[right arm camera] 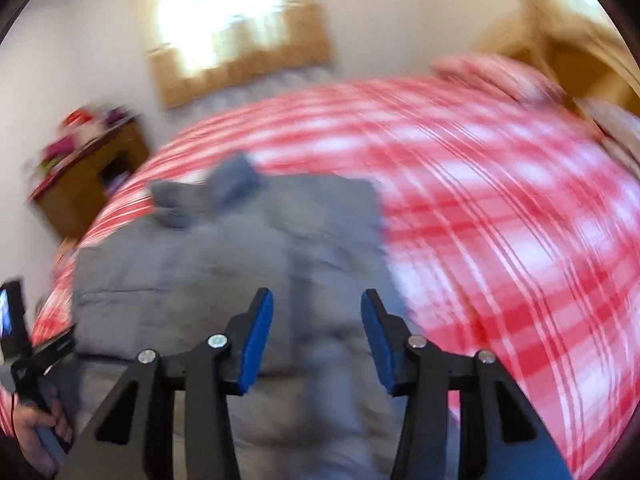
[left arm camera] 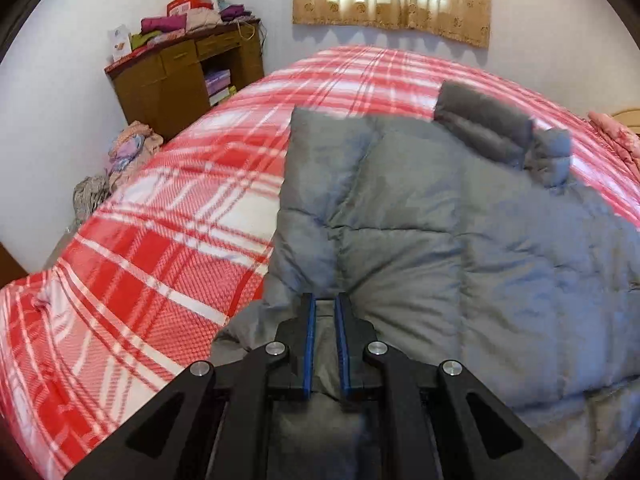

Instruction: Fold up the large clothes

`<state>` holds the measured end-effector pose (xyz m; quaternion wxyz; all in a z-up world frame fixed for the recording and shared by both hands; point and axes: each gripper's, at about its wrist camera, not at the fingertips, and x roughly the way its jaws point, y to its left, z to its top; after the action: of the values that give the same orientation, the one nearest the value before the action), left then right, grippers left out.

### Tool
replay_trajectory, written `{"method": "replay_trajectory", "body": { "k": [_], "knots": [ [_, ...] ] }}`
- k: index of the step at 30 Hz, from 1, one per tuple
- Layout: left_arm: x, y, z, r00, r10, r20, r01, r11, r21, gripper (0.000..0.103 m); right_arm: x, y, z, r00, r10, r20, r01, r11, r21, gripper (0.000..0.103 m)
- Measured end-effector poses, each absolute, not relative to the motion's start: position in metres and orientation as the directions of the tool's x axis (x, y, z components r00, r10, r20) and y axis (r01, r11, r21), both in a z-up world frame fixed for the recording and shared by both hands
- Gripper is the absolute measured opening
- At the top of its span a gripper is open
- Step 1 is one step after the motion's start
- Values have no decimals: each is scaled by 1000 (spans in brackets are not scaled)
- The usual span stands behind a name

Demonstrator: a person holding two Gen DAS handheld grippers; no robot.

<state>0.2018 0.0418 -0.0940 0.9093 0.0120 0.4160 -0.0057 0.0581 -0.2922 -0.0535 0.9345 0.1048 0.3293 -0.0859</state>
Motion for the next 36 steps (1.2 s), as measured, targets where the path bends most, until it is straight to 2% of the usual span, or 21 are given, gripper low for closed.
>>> {"method": "replay_trajectory", "body": {
  "k": [4, 5, 6, 7, 10, 12, 13, 15, 17, 20, 23, 25, 26, 27, 29, 32, 36],
  "knots": [
    [211, 39, -56, 701, -29, -712, 32, 999, -9, 10, 110, -266, -67, 732, -62, -679, 175, 979, 100, 49],
    [218, 39, -51, 704, -29, -710, 28, 1000, -13, 10, 120, -265, -76, 713, -54, -699, 165, 982, 92, 45],
    [225, 39, -50, 702, -30, -711, 29, 999, -14, 15, 130, -266, -87, 690, -58, -722, 163, 984, 77, 38],
    [235, 37, -52, 694, -32, -719, 34, 999, -11, 24, 130, -263, -94, 673, -67, -736, 167, 984, 63, 36],
    [253, 35, -75, 667, -17, -745, 23, 1000, -2, 48, 126, -265, -122, 648, -103, -755, 173, 985, 14, 36],
    [254, 34, -99, 650, -2, -760, 20, 1000, 14, 55, 121, -264, -129, 662, -117, -740, 169, 986, -6, 36],
    [252, 34, -110, 656, 10, -755, 15, 1000, 26, 64, 121, -263, -129, 662, -122, -740, 168, 986, -13, 36],
    [249, 38, -125, 656, 22, -754, -13, 1000, 18, 75, 124, -264, -132, 659, -121, -743, 165, 986, -15, 37],
    [252, 43, -125, 648, 3, -762, -20, 1000, -13, 77, 124, -264, -131, 660, -120, -742, 166, 986, -12, 37],
    [250, 35, -124, 645, 35, -764, -8, 999, 39, 78, 124, -264, -126, 656, -124, -745, 169, 986, -15, 37],
    [244, 35, -109, 655, 26, -756, 33, 997, 63, 78, 128, -262, -112, 632, -104, -768, 156, 988, -5, 43],
    [239, 41, -84, 690, -21, -723, 65, 997, 33, 78, 135, -270, -91, 661, -59, -748, 157, 986, 61, 59],
    [239, 43, -72, 700, -41, -713, 75, 997, 17, 78, 140, -274, -81, 674, -50, -737, 164, 983, 84, 74],
    [241, 44, -56, 711, -62, -700, 89, 996, 1, 78, 149, -279, -70, 682, -37, -730, 172, 979, 111, 82],
    [253, 45, -20, 739, -87, -668, 103, 995, -16, 78, 179, -294, -52, 680, 28, -733, 191, 958, 214, 83],
    [283, 41, 12, 750, -112, -652, 111, 993, -42, 84, 244, -322, -48, 610, 119, -783, 283, 890, 356, 82],
    [338, 17, 24, 691, -175, -701, 192, 980, -55, 84, 318, -328, -52, 569, 124, -813, 323, 875, 360, 82]
  ]
}}
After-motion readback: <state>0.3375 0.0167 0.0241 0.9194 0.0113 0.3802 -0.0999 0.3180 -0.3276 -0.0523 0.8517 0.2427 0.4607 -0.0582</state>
